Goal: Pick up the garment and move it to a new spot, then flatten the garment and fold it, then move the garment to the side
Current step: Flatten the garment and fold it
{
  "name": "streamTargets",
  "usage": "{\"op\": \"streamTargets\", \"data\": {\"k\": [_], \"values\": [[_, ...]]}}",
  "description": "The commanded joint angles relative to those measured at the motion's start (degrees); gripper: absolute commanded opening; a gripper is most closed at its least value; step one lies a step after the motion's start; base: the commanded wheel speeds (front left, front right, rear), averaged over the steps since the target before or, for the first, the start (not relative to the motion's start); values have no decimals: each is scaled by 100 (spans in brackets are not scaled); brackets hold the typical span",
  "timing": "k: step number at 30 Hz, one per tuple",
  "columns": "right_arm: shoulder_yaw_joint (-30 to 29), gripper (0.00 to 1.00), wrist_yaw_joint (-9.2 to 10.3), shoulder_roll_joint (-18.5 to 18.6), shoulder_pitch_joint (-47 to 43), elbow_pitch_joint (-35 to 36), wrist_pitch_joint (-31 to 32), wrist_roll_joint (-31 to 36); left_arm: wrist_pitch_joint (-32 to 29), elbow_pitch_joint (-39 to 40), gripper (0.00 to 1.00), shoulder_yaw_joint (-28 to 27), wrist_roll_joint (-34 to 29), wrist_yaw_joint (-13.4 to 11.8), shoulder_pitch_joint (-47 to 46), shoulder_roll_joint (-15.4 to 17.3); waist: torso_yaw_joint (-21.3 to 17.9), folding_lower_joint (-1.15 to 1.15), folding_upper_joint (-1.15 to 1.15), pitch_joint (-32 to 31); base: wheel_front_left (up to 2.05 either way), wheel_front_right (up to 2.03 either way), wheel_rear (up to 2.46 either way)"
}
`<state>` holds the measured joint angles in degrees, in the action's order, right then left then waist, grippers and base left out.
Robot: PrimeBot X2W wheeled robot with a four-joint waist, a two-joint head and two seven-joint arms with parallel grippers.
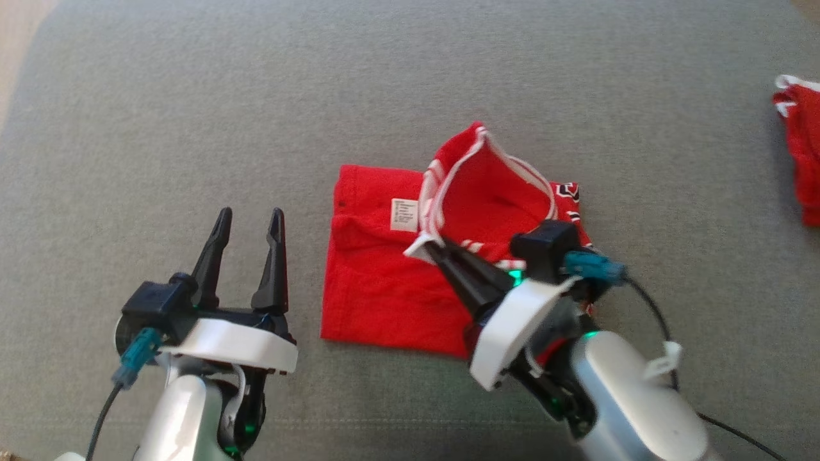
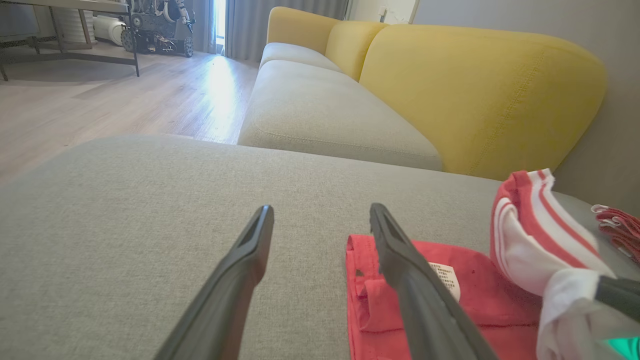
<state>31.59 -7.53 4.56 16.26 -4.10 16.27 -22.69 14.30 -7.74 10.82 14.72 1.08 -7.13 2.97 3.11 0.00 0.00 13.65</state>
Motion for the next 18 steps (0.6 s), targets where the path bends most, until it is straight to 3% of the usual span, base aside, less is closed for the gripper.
{"op": "streamTargets", "data": {"k": [1, 13, 14, 15, 16, 18], "values": [[175, 0, 4, -129, 211, 107, -113, -54, 70, 151, 100, -124, 11, 25, -155, 5, 87, 0, 0, 46, 0, 0, 0], [1213, 0, 4, -167, 1032, -1179, -1008, -828, 70, 106, 100, 31, 88, -8, -263, -7, 315, 0, 0, 206, 0, 0, 0], [1248, 31, 4, -167, 1077, -1264, -1063, -850, 70, 107, 100, 47, 98, -14, -274, -8, 321, 0, 0, 222, 0, 0, 0], [1285, 94, 4, -168, 1115, -1329, -1119, -885, 70, 109, 100, 59, 108, -22, -286, -8, 322, 0, 0, 240, 0, 0, 0], [1325, 100, 4, -168, 1152, -1369, -1179, -917, 70, 110, 100, 65, 116, -29, -299, -8, 317, 0, 0, 252, 0, 0, 0], [1389, 100, 4, -168, 1220, -1342, -1362, -984, 70, 102, 100, 65, 110, -29, -315, -8, 291, 0, 0, 262, 0, 0, 0]]}}
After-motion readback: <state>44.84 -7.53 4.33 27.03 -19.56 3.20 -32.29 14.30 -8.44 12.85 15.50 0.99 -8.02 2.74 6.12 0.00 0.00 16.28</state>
